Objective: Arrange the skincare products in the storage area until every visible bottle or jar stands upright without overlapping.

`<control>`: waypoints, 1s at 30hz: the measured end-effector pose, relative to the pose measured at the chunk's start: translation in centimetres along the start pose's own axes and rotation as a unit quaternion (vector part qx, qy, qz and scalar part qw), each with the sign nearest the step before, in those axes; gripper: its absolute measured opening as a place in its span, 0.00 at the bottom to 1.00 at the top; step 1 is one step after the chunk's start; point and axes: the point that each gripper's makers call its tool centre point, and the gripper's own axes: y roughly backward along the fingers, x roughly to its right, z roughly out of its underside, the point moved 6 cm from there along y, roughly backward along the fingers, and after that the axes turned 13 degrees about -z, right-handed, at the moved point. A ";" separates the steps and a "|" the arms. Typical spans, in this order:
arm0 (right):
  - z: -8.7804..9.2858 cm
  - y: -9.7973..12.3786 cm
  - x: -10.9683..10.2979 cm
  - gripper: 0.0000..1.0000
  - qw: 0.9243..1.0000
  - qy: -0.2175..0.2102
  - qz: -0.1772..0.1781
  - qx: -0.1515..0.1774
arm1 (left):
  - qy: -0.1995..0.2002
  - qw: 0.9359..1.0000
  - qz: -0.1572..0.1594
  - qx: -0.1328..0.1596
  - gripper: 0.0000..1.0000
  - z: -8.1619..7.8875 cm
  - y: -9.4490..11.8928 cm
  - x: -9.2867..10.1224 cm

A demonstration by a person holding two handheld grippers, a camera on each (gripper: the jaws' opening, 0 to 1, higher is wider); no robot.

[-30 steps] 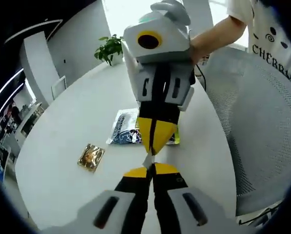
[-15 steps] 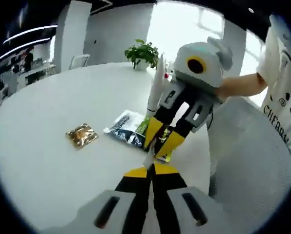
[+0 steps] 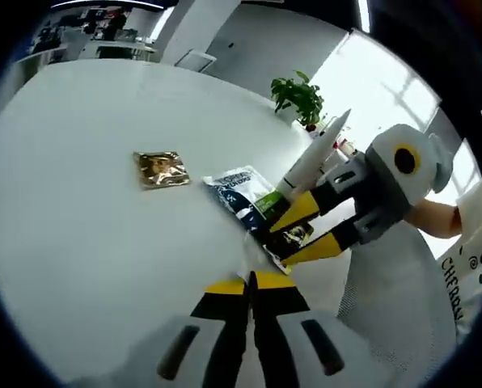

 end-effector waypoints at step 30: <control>2.3 -2.0 -0.9 0.14 0.999 0.005 -0.002 -0.047 | -0.164 0.985 -0.016 -0.050 0.00 0.4 -2.5 1.8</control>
